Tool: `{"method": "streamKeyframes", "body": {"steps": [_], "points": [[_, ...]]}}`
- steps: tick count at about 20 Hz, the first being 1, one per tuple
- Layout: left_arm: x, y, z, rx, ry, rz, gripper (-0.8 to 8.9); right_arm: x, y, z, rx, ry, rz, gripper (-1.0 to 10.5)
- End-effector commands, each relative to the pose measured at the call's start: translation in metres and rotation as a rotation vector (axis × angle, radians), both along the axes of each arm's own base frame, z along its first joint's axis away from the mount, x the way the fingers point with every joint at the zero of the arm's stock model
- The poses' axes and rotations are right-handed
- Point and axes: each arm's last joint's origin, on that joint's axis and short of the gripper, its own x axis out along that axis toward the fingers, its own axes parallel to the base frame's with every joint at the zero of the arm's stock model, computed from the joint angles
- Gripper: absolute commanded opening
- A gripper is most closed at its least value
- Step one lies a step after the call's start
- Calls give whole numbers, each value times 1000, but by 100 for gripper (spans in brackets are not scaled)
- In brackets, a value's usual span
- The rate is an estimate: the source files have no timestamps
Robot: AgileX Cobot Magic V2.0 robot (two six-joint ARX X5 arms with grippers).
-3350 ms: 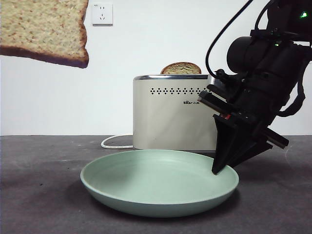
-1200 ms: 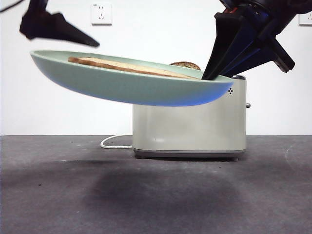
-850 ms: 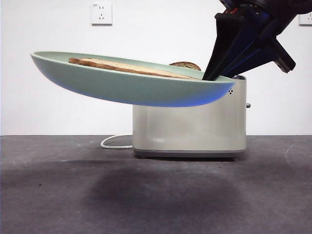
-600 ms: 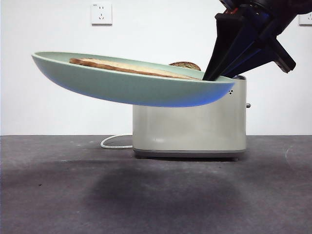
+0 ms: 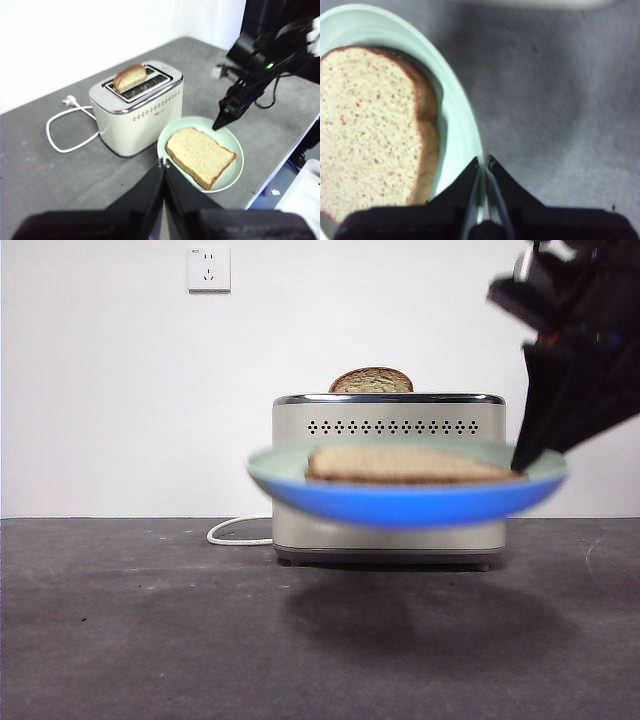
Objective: Take the bread from the toaster,put the bread on the plate,put the plate on the table
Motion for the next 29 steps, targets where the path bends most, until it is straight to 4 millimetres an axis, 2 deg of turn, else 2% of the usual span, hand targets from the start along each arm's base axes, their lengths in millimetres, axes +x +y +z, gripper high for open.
{"method": "streamKeyframes", "body": {"steps": [1,5,9,17,20,21,24,25,27,29], "points": [[-2,1,-3,9,16,1,-8,9,3,-17,-29,34,26,-17],[-3,1,-5,17,32,0,-8,24,9,-47,-56,116,34,-17],[-3,1,-5,17,33,1,-8,32,11,-66,-70,151,43,-17],[-2,1,-5,17,33,1,-8,24,9,-90,-73,160,43,-17],[-2,1,-5,17,33,1,-8,24,9,-91,-72,155,43,3],[-2,1,-5,17,33,1,-8,24,8,-91,-73,153,42,49],[-2,1,-5,17,33,1,-8,25,9,-89,-67,137,42,429],[-2,1,-5,17,33,1,-8,25,9,-88,-64,130,42,509],[-2,1,-5,17,33,1,-8,23,8,-77,-54,94,41,536],[-2,1,-5,16,33,-2,-8,16,6,-55,-32,25,36,536]]}}
